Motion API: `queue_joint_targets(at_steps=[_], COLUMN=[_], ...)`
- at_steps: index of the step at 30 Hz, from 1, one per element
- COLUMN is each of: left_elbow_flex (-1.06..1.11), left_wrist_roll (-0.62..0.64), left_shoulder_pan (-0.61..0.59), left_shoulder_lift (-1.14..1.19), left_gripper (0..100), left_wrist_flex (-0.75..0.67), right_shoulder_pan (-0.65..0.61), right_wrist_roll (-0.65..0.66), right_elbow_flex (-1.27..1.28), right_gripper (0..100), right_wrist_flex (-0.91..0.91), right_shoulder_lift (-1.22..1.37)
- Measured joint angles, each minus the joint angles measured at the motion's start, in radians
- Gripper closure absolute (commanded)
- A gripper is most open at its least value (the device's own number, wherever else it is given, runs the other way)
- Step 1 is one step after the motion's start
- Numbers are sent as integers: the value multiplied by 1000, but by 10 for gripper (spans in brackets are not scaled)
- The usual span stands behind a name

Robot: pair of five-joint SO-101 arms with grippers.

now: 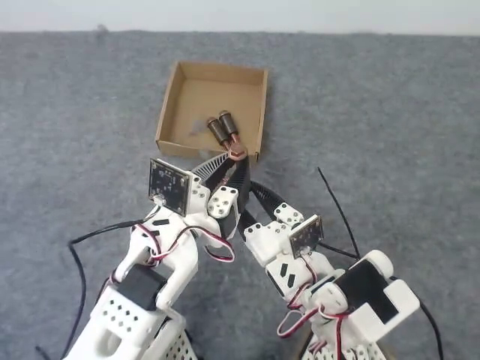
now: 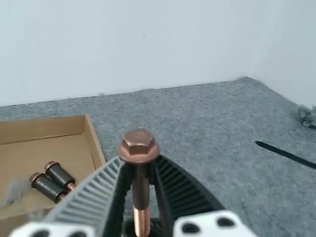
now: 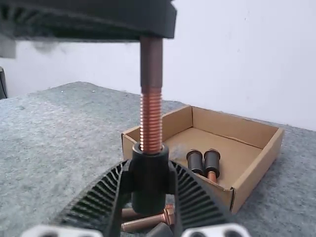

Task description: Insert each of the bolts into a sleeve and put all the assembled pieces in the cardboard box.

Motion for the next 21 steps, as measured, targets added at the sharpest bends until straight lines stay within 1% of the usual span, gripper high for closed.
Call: queue_joint_targets(at_steps=[9, 14, 21], left_elbow_flex=[-2, 2, 2], left_wrist_roll=[0, 5, 6], left_shoulder_pan=[-2, -43, -44], left_shoulder_lift=[0, 12, 12], left_gripper=[989, 989, 989], left_wrist_flex=[2, -28, -29], right_shoulder_pan=[0, 0, 0], right_wrist_roll=[0, 0, 0], right_elbow_flex=[0, 0, 0], right_gripper=[992, 992, 992], right_wrist_flex=[0, 0, 0], right_shoulder_lift=[0, -2, -2])
